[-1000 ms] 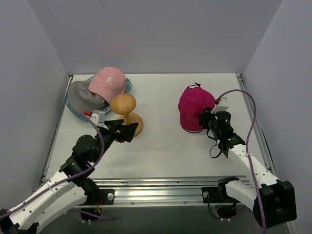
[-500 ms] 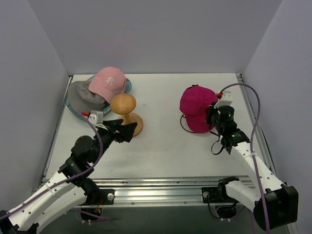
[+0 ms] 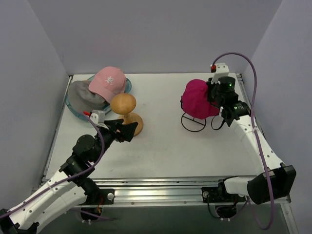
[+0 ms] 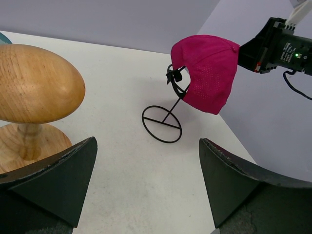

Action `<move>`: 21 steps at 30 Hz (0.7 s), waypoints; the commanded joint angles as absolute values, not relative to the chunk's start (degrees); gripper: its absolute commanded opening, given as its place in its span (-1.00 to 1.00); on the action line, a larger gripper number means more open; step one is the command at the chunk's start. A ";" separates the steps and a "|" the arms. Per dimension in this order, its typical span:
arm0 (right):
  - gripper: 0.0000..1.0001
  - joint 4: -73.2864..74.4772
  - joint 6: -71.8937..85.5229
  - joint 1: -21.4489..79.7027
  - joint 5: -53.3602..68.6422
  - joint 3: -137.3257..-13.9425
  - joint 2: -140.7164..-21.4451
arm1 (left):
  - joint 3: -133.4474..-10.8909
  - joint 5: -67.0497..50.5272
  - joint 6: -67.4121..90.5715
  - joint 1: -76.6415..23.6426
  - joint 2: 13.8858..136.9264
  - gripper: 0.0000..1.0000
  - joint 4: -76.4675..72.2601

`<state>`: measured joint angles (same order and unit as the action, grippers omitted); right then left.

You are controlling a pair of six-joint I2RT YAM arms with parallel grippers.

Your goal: Stack the hats

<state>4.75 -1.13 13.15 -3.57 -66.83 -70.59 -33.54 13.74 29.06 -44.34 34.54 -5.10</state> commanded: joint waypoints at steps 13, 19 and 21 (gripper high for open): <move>-1.00 10.46 -5.36 12.75 -2.02 -75.85 -79.28 | -34.19 14.77 27.51 -44.65 34.54 0.88 -5.71; -1.00 12.13 -6.15 12.66 -1.85 -79.80 -81.39 | -34.19 15.38 27.42 -44.65 34.10 0.88 -5.45; -1.00 12.65 -5.98 12.66 -1.23 -80.33 -81.39 | -34.10 15.29 27.42 -44.65 34.01 0.88 -5.45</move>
